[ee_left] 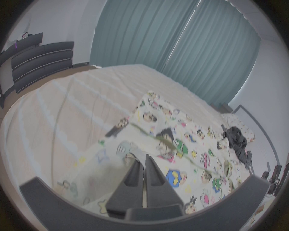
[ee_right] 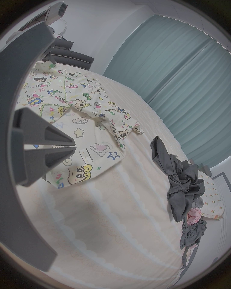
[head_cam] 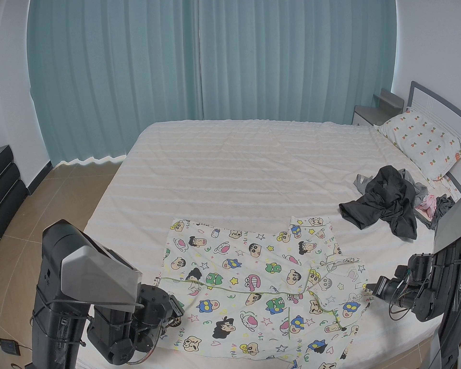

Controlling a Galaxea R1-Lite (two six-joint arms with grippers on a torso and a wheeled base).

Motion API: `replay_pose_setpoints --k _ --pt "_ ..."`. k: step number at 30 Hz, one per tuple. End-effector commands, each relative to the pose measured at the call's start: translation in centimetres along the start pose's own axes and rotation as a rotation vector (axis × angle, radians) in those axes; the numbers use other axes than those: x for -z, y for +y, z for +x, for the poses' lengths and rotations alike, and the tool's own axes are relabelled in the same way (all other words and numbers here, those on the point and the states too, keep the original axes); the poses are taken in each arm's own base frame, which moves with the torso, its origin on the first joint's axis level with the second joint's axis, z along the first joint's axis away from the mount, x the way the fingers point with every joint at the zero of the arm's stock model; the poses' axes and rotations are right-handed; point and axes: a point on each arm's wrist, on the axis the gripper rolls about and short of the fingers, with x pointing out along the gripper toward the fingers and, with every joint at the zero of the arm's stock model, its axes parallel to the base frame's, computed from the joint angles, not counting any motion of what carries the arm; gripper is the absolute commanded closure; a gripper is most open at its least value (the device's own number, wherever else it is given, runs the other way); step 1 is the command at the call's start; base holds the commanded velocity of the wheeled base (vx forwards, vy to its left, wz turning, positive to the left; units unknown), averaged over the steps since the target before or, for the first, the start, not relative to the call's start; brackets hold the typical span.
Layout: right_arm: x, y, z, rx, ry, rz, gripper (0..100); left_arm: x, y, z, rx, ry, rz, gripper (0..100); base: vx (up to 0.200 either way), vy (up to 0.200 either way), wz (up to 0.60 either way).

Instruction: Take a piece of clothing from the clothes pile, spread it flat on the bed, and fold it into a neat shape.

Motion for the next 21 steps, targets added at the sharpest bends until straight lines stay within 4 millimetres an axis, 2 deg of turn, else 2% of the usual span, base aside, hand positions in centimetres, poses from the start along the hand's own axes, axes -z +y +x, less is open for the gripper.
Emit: replay_pose_setpoints --k 1,5,10,21 --pt "0.1 0.2 0.0 -0.008 -0.002 -0.006 100 -1.9 0.4 1.7 -0.017 -0.080 -0.030 100 0.000 0.000 0.00" --pt "0.1 0.2 -0.1 -0.006 0.001 -0.006 100 -3.1 1.1 2.9 -0.038 -0.123 -0.061 100 0.000 0.000 0.00" --pt "0.0 0.2 -0.2 -0.009 -0.005 -0.007 100 -3.8 1.7 4.1 -0.060 -0.151 -0.075 100 0.000 0.000 0.00" --pt "0.0 0.3 -0.2 -0.009 -0.005 -0.007 100 -3.3 1.8 5.5 -0.022 -0.119 -0.078 100 0.000 0.000 0.00"
